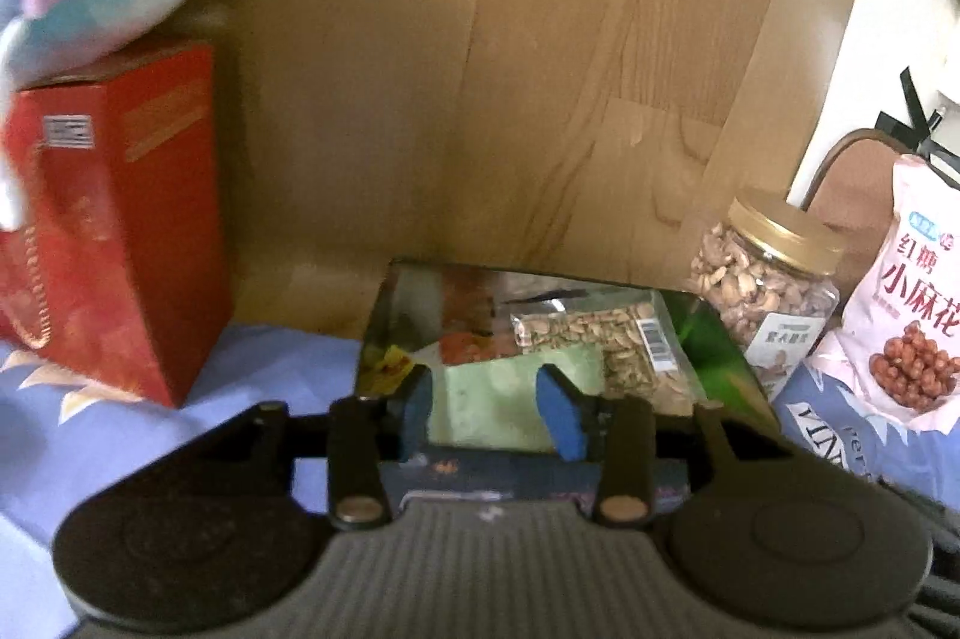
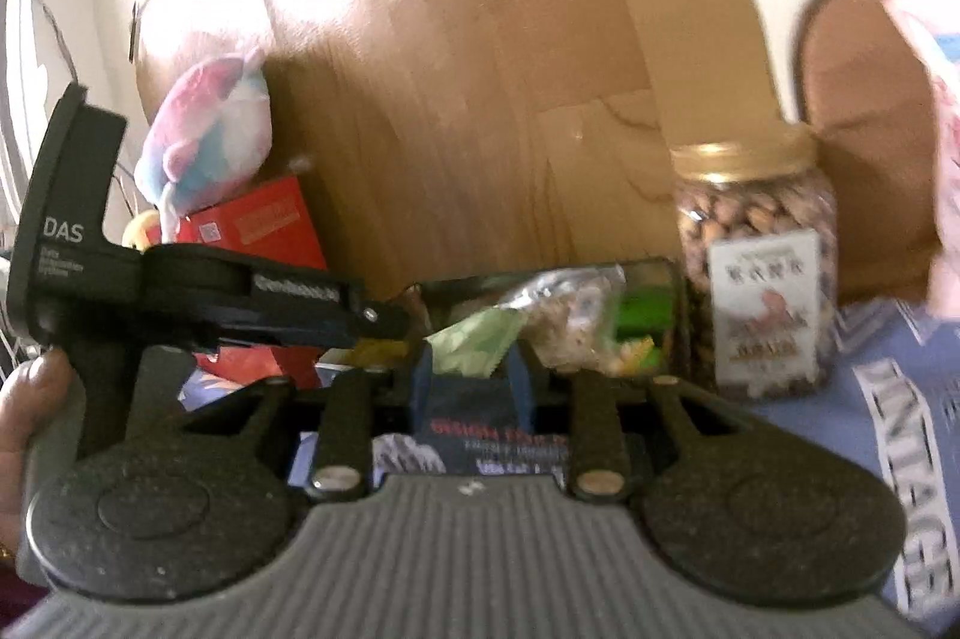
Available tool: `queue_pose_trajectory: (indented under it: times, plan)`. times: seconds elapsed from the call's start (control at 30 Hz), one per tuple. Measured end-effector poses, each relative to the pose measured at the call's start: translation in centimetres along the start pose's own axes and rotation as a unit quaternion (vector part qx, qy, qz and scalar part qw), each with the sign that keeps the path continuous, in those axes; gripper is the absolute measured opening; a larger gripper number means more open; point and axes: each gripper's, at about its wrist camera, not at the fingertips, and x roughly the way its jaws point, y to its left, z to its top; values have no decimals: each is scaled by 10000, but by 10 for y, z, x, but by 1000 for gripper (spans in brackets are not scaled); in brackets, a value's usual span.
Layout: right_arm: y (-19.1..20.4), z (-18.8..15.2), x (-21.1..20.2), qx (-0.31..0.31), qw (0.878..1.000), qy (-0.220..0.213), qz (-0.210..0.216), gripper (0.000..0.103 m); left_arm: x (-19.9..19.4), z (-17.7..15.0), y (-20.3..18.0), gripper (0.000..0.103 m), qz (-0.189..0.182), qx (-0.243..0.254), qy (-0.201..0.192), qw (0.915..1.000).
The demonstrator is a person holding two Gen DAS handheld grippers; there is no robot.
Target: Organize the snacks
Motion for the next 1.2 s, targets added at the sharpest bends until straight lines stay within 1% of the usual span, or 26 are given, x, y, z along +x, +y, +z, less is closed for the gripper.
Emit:
queue_pose_trajectory:
  times: [0.13, 0.23, 0.4, 0.57, 0.8, 0.93, 1.07, 1.1, 1.2]
  plan:
    - [-4, -14, -23, 296, 9995, -46, -43, 32, -18, -15, -7, 44, 234, 93, -115, 9996]
    - [-5, -22, -42, 531, 9985, -156, -30, 32, -31, -29, -14, 44, 259, 151, -138, 9995]
    - [-5, -40, -63, 734, 9970, -262, -31, 32, -55, -56, -24, 47, 399, 396, -222, 9982]
    - [-3, -57, -70, 831, 9963, -171, -136, 33, -67, -79, -35, 47, 520, 591, -186, 9967]
    - [-1, -66, -85, 822, 9961, -300, -151, 33, -85, -104, -38, 51, 694, 681, -111, 9952]
    - [-1, -70, -90, 775, 9962, -345, -197, 34, -90, -113, -41, 56, 816, 757, -108, 9937]
    - [-4, -72, -93, 838, 9956, -361, -208, 39, -95, -119, -43, 59, 921, 804, -151, 9924]
    - [-4, -72, -93, 843, 9956, -361, -215, 40, -96, -120, -43, 61, 947, 811, -163, 9921]
    - [-4, -73, -94, 854, 9955, -360, -198, 41, -99, -122, -44, 63, 1023, 837, -199, 9910]
